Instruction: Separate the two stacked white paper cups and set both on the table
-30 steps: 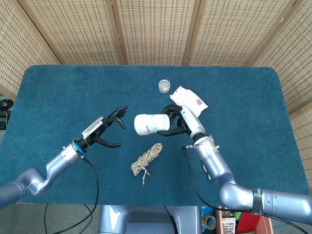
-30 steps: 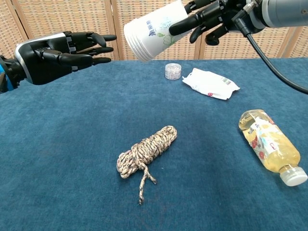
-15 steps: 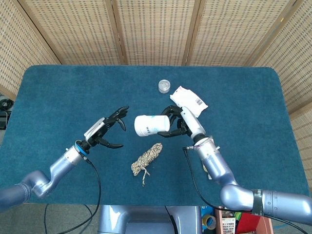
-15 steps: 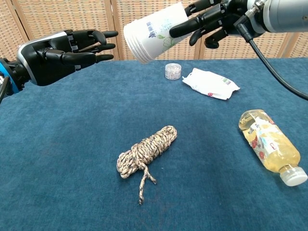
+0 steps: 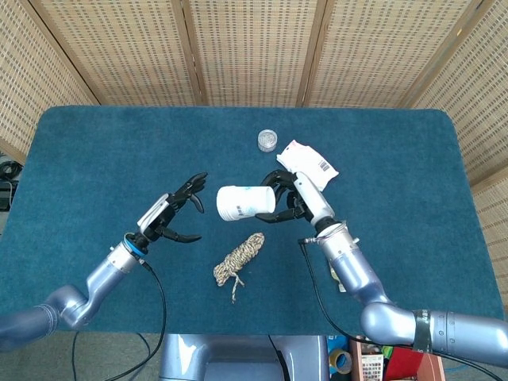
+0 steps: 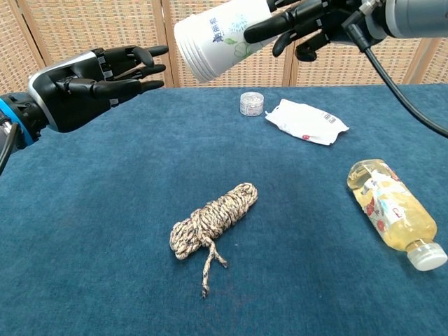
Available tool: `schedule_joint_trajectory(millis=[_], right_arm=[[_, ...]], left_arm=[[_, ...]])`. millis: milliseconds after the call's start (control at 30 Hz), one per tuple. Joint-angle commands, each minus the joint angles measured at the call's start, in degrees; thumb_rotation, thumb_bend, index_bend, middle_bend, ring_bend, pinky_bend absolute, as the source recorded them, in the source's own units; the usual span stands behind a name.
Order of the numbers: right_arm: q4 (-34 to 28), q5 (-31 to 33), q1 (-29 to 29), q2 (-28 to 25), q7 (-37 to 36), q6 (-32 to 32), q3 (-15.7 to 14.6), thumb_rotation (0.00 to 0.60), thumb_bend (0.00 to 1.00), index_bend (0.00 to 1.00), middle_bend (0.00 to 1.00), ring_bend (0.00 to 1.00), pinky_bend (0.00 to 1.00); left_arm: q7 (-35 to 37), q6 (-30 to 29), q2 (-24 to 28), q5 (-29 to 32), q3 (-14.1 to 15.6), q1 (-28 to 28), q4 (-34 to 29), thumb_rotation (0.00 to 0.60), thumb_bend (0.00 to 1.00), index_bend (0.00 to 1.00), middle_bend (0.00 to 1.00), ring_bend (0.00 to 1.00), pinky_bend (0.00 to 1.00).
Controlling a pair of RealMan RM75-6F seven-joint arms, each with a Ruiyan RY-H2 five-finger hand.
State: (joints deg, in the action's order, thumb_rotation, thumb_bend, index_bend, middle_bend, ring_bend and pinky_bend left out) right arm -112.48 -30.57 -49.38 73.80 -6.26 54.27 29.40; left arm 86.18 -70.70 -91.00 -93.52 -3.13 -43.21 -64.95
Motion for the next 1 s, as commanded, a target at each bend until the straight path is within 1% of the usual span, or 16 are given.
schedule_joint_trajectory(millis=[33, 567, 733, 1000], right_arm=[[-0.21, 0.09, -0.12, -0.19, 0.11, 0.05, -0.22, 0.600, 0.30, 0.78, 0.68, 0.58, 0.83], [-0.36, -0.08, -0.27, -0.59, -0.38, -0.12, -1.13, 0.600, 0.30, 0.78, 0.68, 0.58, 0.83], [-0.11, -0.18, -0.20, -0.59, -0.72, -0.37, -1.43, 0.600, 0.30, 0.78, 0.68, 0.58, 0.83], [-0.03, -0.47, -0.32, -0.43, -1.05, -0.41, -1.61, 0.600, 0.30, 0.78, 0.68, 0.58, 0.83]], left_arm=[[0.47, 0.11, -0.70, 0.11, -0.21, -0.44, 0.57, 0.600, 0.13, 0.50, 0.00, 0.00, 0.00], [-0.57, 1.24, -1.99, 0.98, -0.98, -1.98, -0.11, 0.600, 0.14, 0.50, 0.00, 0.00, 0.00], [-1.10, 1.72, -2.16, 1.23, -1.15, -2.33, -0.26, 0.600, 0.18, 0.50, 0.00, 0.00, 0.00], [-1.97, 2.68, -2.69, 1.32, -1.25, -3.12, -0.59, 0.600, 0.30, 0.50, 0.00, 0.00, 0.00]])
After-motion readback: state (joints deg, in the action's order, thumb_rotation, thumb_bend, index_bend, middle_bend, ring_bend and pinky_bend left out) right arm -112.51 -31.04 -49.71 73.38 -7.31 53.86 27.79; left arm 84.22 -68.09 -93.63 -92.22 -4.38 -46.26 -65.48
